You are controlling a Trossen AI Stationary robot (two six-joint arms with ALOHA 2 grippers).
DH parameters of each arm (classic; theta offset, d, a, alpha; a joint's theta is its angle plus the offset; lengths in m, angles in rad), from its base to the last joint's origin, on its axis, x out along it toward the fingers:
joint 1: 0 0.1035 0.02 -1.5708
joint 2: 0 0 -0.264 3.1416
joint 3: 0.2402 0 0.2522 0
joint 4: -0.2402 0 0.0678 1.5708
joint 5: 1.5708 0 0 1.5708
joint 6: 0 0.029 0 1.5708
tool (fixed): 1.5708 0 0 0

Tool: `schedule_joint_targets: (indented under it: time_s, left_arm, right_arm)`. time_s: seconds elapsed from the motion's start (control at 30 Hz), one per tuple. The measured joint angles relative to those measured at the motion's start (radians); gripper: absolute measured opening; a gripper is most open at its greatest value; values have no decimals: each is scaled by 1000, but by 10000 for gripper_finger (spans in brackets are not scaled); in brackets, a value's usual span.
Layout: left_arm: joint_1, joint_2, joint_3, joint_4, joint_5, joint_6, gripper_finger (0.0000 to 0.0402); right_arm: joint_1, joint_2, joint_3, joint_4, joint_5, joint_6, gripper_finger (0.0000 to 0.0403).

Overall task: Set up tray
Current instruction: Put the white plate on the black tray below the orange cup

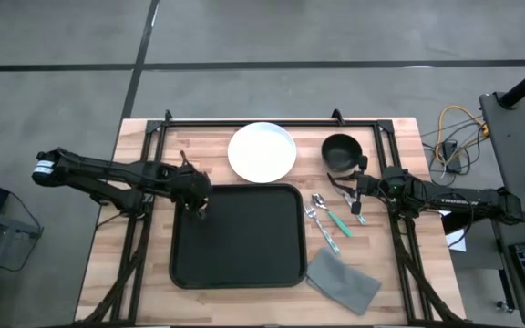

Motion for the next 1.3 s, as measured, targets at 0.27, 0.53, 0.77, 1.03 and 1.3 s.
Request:
schedule_joint_targets:
  time_s: [0.27, 0.53, 0.77, 1.03, 1.3]
  left_arm:
    - [0, -25, -49, 339, 103, 245, 62]
    - [9, -65, -133, 463, 196, 297, 61]
    - [37, -195, -260, 567, 201, 309, 61]
    - [40, -413, -361, 611, 202, 326, 61]
    - [40, -597, -491, 731, 202, 349, 61]
  right_arm:
    - [0, 0, 0, 0, 0, 1, 68]
    - [0, 0, 0, 0, 0, 2, 68]
    - [0, 0, 0, -2, -1, -3, 68]
    - [0, 1, 0, -1, -2, 3, 68]
    - [0, 1, 0, -1, -1, 2, 68]
